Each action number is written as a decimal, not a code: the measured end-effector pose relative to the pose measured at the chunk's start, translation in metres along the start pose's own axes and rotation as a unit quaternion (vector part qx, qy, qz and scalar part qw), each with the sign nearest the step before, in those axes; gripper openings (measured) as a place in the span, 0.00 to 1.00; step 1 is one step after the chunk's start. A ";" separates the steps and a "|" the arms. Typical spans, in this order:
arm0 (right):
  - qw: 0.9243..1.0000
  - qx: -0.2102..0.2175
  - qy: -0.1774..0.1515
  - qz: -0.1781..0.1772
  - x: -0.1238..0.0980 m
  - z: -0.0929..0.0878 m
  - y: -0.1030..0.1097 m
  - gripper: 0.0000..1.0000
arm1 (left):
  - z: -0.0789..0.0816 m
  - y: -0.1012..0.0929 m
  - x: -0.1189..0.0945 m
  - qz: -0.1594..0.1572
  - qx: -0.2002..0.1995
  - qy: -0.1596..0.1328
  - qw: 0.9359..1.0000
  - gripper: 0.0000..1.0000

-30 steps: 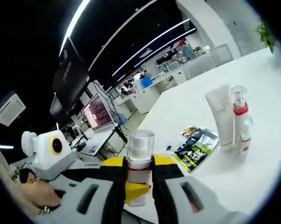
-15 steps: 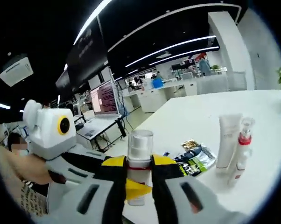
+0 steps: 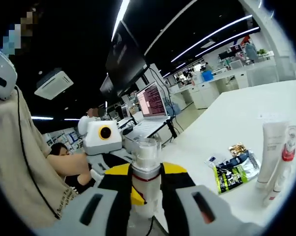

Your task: Arrange the skincare products in the storage area until every visible bottle or jar stands upright without overlapping.

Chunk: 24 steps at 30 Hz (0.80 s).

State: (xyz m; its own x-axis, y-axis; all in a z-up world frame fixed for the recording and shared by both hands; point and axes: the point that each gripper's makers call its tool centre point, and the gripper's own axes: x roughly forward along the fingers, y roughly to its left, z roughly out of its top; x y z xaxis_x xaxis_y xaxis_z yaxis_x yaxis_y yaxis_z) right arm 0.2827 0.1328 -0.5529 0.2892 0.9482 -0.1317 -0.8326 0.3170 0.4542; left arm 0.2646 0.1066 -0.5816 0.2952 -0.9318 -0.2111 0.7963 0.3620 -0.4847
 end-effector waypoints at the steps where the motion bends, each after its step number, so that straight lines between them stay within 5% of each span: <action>1: 1.000 0.005 0.002 0.008 -0.001 0.000 0.001 0.22 | 0.000 -0.002 -0.001 -0.009 -0.004 -0.002 1.000 0.16; 7: 0.996 0.045 -0.003 0.081 -0.005 0.004 0.022 0.20 | 0.001 -0.024 -0.011 -0.087 -0.051 -0.010 0.995 0.16; 19: 0.995 0.033 -0.001 0.089 -0.004 0.003 0.031 0.19 | 0.000 -0.028 -0.009 -0.097 -0.045 -0.006 0.994 0.16; 24: 0.997 0.006 0.009 0.075 -0.006 0.001 0.028 0.18 | -0.005 -0.025 -0.003 -0.083 -0.019 0.017 0.996 0.17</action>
State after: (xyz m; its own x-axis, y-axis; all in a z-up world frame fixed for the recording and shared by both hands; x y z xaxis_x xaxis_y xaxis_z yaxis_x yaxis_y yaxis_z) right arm 0.2583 0.1362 -0.5391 0.1526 0.9853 -0.0767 -0.8600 0.1707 0.4809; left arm 0.2418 0.1003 -0.5731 0.1425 -0.9778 -0.1536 0.8120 0.2042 -0.5468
